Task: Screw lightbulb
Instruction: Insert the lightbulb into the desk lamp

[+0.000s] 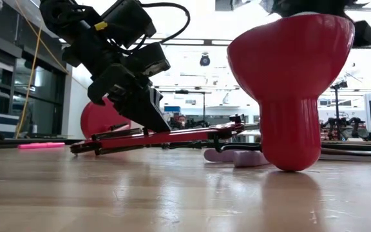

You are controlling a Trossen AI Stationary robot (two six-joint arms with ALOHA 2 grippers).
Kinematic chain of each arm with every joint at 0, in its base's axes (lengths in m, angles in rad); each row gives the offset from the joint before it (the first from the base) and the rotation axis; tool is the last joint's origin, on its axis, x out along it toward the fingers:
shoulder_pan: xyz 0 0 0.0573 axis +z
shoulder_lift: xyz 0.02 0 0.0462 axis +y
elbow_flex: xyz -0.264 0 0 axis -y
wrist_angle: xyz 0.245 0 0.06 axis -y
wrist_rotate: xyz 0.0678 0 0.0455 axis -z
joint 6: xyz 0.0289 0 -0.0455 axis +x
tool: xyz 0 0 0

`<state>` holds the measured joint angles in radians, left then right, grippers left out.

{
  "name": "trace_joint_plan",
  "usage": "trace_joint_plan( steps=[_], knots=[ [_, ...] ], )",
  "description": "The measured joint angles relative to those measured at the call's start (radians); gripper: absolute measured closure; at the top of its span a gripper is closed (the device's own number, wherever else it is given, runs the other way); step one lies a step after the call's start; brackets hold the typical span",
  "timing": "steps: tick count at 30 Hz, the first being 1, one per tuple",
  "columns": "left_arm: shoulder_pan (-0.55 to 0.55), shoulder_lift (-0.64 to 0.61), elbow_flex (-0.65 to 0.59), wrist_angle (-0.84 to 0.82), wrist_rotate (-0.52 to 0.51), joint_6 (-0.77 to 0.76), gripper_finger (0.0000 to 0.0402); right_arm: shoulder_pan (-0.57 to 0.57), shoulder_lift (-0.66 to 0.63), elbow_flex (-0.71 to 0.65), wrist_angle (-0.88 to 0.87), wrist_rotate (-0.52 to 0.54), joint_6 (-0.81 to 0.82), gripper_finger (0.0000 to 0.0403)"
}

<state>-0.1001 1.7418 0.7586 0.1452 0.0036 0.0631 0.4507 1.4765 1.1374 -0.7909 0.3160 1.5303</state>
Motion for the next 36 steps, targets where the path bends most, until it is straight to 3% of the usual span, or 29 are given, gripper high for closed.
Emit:
trace_joint_plan(
  steps=[6, 12, 18, 22, 26, 31, 36],
  knots=[
    [0.0, -0.007, -0.001, -0.005, -0.003, 0.0, 0.0401, 0.0, -0.105, 0.002, 0.056, 0.016, -0.114, 0.0403],
    [0.0, -0.007, 0.0, -0.005, -0.013, 0.0, 0.0401, -0.008, -0.102, 0.057, 0.205, -0.104, -0.335, 0.0402],
    [0.001, -0.007, 0.0, -0.005, -0.013, -0.002, 0.0401, -0.035, -0.032, 0.22, 0.032, -0.263, -0.563, 0.0357],
    [0.001, -0.009, 0.0, -0.006, -0.014, -0.001, 0.0401, -0.04, 0.029, 0.308, -0.154, -0.38, -0.571, 0.0317],
    [0.001, -0.012, 0.0, -0.002, -0.02, -0.001, 0.0401, -0.02, 0.11, 0.355, -0.234, -0.359, -0.585, 0.0386],
    [0.0, -0.012, 0.0, -0.001, -0.036, -0.006, 0.0401, 0.019, 0.204, 0.398, -0.153, -0.342, -0.612, 0.04],
    [0.0, -0.012, -0.001, 0.003, -0.039, -0.007, 0.0402, 0.033, 0.264, 0.413, -0.179, -0.322, -0.614, 0.0402]
  ],
)
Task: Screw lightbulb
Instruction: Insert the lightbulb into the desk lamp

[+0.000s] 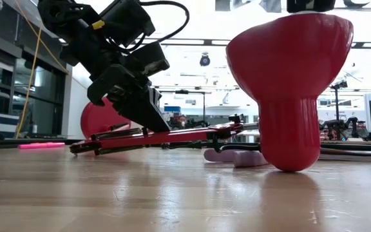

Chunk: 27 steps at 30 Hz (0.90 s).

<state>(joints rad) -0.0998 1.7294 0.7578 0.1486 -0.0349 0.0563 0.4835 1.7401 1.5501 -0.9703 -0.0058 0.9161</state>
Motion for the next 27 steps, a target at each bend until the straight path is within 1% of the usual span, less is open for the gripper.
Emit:
trace_joint_plan(
  steps=[6, 19, 27],
  knots=[
    [0.0, 0.0, 0.0, 0.006, -0.001, 0.0, 0.0401, -0.005, -0.009, 0.0, -0.04, 0.021, 0.002, 0.0402],
    [0.0, 0.0, 0.0, 0.036, -0.003, 0.0, 0.0401, -0.006, -0.019, 0.0, -0.065, 0.014, 0.0, 0.0403],
    [0.0, 0.001, 0.0, 0.053, -0.005, 0.0, 0.0401, -0.034, -0.018, 0.0, -0.072, 0.011, -0.018, 0.0403]
  ],
)
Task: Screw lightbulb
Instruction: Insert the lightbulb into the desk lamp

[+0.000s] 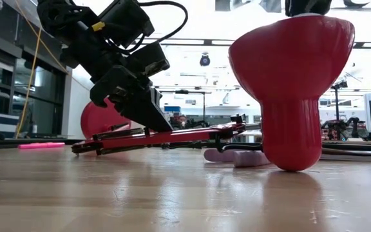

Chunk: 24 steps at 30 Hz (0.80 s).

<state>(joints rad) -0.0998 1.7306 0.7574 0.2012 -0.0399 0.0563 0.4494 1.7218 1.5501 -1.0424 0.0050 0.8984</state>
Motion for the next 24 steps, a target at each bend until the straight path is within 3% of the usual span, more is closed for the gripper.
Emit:
trace_joint_plan(
  steps=[24],
  knots=[
    [0.0, 0.0, 0.001, 0.007, 0.001, 0.0, 0.0401, 0.04, 0.025, -0.001, 0.002, -0.004, -0.039, 0.0403]
  ],
)
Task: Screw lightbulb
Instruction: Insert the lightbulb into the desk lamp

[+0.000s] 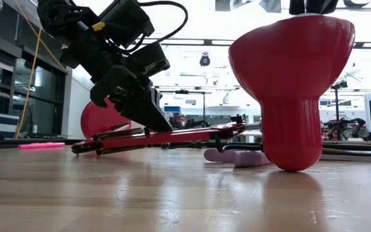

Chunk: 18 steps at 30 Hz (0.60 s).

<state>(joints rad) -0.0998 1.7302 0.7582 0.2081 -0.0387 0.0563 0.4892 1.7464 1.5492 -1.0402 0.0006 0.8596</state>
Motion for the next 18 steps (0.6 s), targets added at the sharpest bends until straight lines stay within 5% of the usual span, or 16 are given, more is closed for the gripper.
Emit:
trace_joint_plan(
  steps=[18],
  knots=[
    [0.0, -0.001, 0.0, 0.0, 0.0, 0.0, 0.0401, -0.034, 0.008, 0.002, -0.011, 0.022, -0.032, 0.0403]
  ],
)
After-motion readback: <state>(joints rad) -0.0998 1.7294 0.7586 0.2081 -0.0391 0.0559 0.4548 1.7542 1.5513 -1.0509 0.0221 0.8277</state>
